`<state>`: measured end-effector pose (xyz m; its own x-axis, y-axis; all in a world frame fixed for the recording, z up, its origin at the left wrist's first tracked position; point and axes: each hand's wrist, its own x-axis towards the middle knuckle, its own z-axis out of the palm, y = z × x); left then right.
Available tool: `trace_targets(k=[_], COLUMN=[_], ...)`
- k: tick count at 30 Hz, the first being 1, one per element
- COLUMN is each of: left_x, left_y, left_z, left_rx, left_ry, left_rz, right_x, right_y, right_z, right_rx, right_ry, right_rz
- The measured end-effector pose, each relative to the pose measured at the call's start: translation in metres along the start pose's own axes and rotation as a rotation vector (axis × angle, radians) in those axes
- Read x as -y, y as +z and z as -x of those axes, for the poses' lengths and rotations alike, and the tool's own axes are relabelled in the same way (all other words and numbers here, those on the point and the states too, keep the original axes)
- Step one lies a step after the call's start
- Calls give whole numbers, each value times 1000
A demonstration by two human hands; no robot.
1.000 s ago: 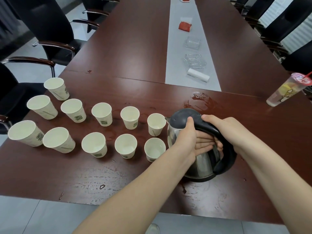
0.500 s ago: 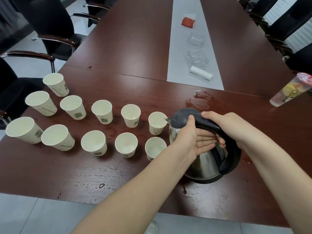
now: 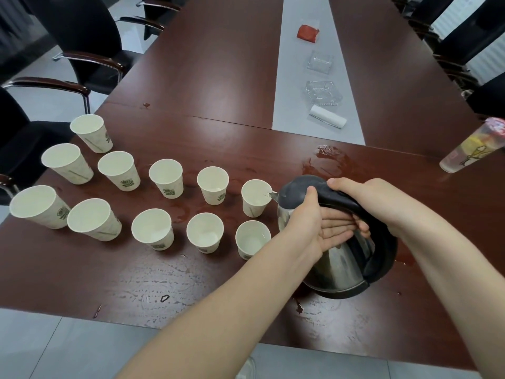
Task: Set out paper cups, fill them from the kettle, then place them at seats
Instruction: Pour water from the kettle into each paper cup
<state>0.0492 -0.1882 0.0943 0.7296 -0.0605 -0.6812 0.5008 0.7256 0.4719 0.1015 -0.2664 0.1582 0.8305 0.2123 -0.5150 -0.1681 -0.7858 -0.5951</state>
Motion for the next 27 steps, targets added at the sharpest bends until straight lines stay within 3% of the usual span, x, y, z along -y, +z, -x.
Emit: trace_targets(k=[27], left_x=[-2], left_y=[-3], left_z=[-7], left_rx=[-18], left_ry=[-6], left_rz=[26], right_x=[7], right_y=[1], right_z=[-3], right_rx=[-2], right_ry=[-1], right_rz=[102])
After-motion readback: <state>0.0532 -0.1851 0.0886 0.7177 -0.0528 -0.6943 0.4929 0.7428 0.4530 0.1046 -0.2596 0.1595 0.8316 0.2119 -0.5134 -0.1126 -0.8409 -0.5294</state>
